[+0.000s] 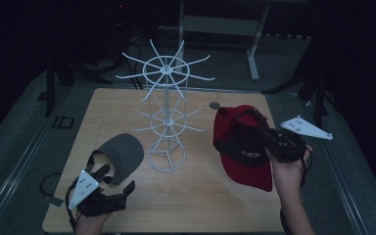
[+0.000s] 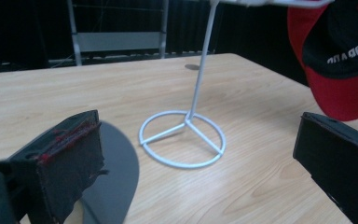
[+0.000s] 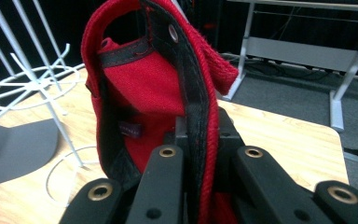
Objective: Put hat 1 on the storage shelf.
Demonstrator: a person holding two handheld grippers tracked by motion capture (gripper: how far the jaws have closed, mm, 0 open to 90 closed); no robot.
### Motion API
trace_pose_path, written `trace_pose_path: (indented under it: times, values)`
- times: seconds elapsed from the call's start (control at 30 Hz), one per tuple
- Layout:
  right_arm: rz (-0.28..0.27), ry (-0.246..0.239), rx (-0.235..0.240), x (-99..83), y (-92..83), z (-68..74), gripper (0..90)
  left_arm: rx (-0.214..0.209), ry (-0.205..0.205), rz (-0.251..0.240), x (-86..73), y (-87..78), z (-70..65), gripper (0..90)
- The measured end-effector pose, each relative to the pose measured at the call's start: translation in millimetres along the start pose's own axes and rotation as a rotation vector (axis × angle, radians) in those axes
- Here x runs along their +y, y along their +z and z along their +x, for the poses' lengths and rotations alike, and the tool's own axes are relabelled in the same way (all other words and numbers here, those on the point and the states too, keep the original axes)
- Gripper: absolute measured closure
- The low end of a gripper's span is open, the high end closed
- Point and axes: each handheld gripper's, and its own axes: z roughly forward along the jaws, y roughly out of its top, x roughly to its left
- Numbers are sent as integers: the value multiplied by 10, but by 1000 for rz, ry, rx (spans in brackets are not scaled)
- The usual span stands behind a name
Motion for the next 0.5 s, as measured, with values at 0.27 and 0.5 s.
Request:
trace_pose_path:
  times: [0.27,0.5]
  values:
    - [-23,-15,25,79,-136,48,851,-54,28,-6,232,71,-150,22]
    - [-20,5,69,81,-196,80,851,-124,87,-23,472,146,-346,22]
